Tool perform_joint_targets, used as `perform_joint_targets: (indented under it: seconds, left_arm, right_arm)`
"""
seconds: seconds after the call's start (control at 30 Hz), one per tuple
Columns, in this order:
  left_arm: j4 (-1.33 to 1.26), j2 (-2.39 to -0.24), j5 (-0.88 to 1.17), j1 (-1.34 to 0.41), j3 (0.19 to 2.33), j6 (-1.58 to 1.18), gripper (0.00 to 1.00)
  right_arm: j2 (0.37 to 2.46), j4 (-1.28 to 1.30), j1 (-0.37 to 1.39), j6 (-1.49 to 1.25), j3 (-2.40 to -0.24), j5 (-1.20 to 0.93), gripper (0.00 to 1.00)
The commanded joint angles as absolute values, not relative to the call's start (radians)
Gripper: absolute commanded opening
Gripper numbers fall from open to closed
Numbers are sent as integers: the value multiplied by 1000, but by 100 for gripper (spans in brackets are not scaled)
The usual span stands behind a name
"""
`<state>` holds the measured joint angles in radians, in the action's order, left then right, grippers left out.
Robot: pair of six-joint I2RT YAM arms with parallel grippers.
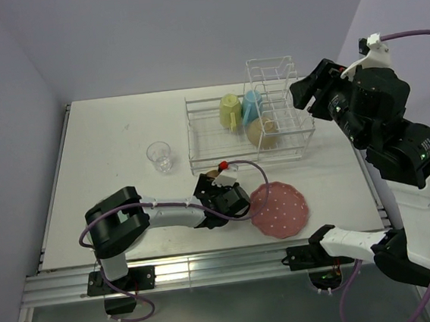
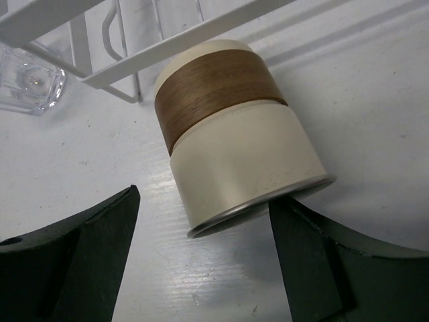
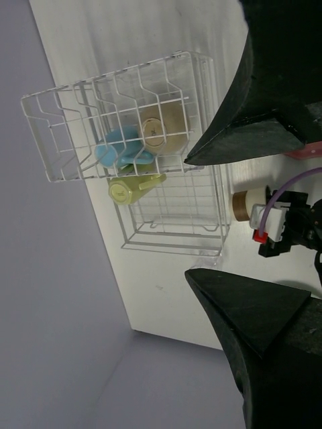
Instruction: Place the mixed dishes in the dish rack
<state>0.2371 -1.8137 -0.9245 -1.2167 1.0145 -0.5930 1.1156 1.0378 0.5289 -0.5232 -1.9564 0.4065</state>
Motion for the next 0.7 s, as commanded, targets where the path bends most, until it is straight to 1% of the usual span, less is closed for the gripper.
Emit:
perform_joint_targets:
  seconds: [0.0, 0.07, 0.17, 0.2, 0.23, 0.27, 0.37, 0.43, 0.57, 0.63, 0.67]
  left_arm:
    - [172, -1821, -962, -1223, 1020, -571, 82]
    - [157, -1819, -965, -1221, 1009, -566, 79]
    - [132, -1815, -962, -1213, 985, -574, 72]
    - [133, -1815, -960, -1206, 979, -583, 66]
    - [133, -1815, -956, -1203, 968, -591, 63]
    - [129, -1815, -951, -1200, 962, -592, 56]
    - [107, -1810, -939, -1193, 942, -584, 50]
    - [101, -1807, -934, -1192, 934, -581, 43]
    - [81, -1778, -931, -1192, 919, -586, 35]
    - [71, -1769, -925, -1192, 910, -578, 29]
    - [80, -1761, -922, -1192, 911, -578, 22]
  right_arm:
    - [1095, 1043, 520, -515, -1936, 402, 70]
    - [1091, 1049, 520, -518, -1936, 397, 70]
    - [1089, 1061, 520, -517, -1942, 399, 69]
    - [1088, 1063, 520, -517, -1945, 403, 69]
    - [1083, 1065, 520, -518, -1944, 406, 69]
    - [1081, 1063, 520, -518, -1942, 407, 69]
    - [1083, 1069, 520, -520, -1944, 403, 68]
    - [1081, 1068, 520, -525, -1942, 400, 68]
    - [1072, 1058, 520, -532, -1918, 397, 67]
    - [1072, 1058, 520, -534, -1916, 396, 67]
    - [1072, 1060, 520, -535, -1916, 391, 67]
